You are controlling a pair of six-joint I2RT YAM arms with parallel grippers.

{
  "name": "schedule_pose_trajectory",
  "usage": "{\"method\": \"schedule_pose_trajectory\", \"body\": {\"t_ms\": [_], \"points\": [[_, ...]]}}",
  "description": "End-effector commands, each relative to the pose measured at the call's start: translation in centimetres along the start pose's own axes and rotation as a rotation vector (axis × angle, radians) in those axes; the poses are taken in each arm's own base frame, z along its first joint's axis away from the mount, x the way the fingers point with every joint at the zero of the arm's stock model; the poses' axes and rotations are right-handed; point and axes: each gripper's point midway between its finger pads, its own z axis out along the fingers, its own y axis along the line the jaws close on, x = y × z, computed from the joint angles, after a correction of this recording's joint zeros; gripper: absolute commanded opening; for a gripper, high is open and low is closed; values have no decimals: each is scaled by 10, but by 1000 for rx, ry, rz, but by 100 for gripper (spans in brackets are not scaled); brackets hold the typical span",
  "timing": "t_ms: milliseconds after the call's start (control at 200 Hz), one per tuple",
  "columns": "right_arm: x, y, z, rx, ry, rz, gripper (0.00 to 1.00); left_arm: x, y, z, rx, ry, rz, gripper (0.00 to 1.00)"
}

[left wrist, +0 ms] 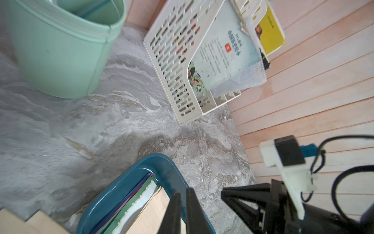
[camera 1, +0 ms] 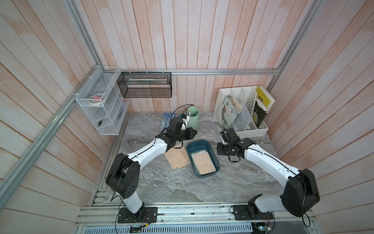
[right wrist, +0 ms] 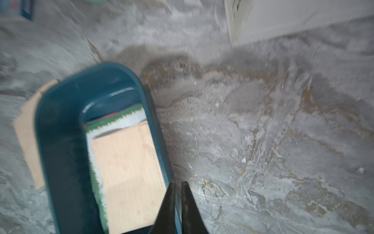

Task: Take out the stationery paper from the storage box
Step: Adjust the storage box at the center of the board.

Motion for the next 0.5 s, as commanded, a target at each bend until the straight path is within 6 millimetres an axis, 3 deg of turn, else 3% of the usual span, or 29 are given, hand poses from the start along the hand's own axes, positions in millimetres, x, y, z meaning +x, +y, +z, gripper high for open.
{"method": "schedule_pose_trajectory", "body": {"t_ms": [0, 170, 230, 375, 495], "points": [[-28, 23, -12, -82, -82, -53, 12, 17, 30, -23, -138, -5, -9, 13], [-37, 66, 14, -236, -15, -143, 12, 38, 47, -53, -199, -27, -56, 21], [-40, 78, 26, -269, 12, -177, 12, 44, 52, -61, -209, -36, -73, 31], [-41, 98, 52, -334, 70, -215, 11, 61, 65, -74, -234, -30, -102, 45], [-33, 104, 73, -346, 132, -226, 11, 79, 76, -78, -256, -6, -126, 51]]}}
